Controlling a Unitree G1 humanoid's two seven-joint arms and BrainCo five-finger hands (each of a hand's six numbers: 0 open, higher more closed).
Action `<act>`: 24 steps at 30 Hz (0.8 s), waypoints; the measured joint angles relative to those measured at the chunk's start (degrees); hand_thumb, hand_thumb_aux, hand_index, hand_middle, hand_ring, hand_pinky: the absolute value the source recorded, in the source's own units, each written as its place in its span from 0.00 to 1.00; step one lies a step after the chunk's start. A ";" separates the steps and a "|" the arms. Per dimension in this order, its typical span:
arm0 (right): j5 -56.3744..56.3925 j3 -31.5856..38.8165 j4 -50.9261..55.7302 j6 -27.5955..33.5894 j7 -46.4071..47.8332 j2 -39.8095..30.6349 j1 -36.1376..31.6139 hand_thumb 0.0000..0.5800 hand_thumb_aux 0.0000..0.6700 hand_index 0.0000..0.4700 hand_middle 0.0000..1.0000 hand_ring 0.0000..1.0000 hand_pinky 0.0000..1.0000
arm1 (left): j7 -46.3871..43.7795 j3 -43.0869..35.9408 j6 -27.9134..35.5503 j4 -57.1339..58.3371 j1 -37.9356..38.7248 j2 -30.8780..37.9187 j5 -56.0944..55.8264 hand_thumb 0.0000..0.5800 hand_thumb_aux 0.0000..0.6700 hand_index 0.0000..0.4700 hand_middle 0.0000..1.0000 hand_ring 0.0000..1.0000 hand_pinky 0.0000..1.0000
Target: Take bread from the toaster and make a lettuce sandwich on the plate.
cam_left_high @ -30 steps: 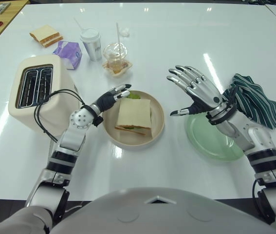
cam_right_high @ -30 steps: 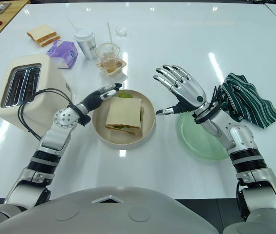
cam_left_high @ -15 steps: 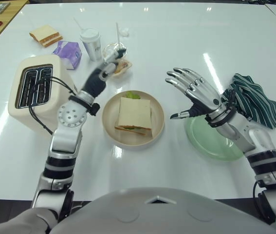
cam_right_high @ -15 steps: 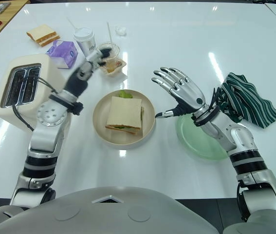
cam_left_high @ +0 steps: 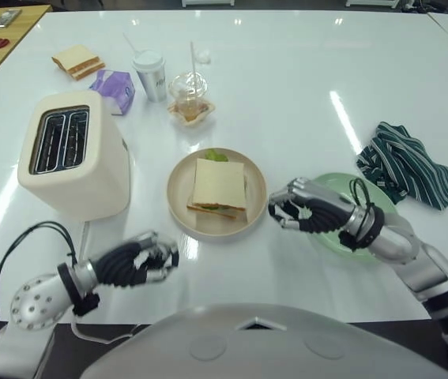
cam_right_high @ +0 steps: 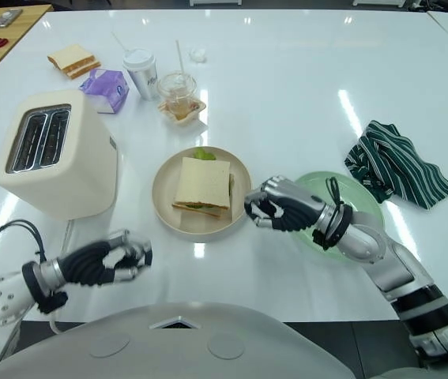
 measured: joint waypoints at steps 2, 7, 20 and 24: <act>0.94 2.28 -1.57 2.69 5.88 -1.28 2.40 1.00 1.00 1.00 1.00 1.00 1.00 | -0.05 -2.17 -0.90 2.28 -0.77 1.19 3.67 1.00 1.00 1.00 1.00 1.00 1.00; -2.32 5.12 -1.92 6.38 12.28 -0.87 3.01 1.00 1.00 1.00 1.00 1.00 1.00 | 4.04 -9.85 0.82 10.47 -5.78 -0.32 16.15 1.00 1.00 1.00 1.00 1.00 1.00; -25.29 11.00 10.62 1.96 1.49 14.09 -3.63 1.00 1.00 1.00 1.00 1.00 1.00 | 18.10 -19.35 1.76 21.85 -22.53 -8.83 25.82 1.00 1.00 1.00 1.00 1.00 1.00; -32.04 11.86 14.91 2.69 -6.21 19.05 -6.55 1.00 1.00 1.00 1.00 1.00 1.00 | 21.85 -20.80 1.80 24.37 -24.92 -10.63 27.47 1.00 1.00 1.00 1.00 1.00 1.00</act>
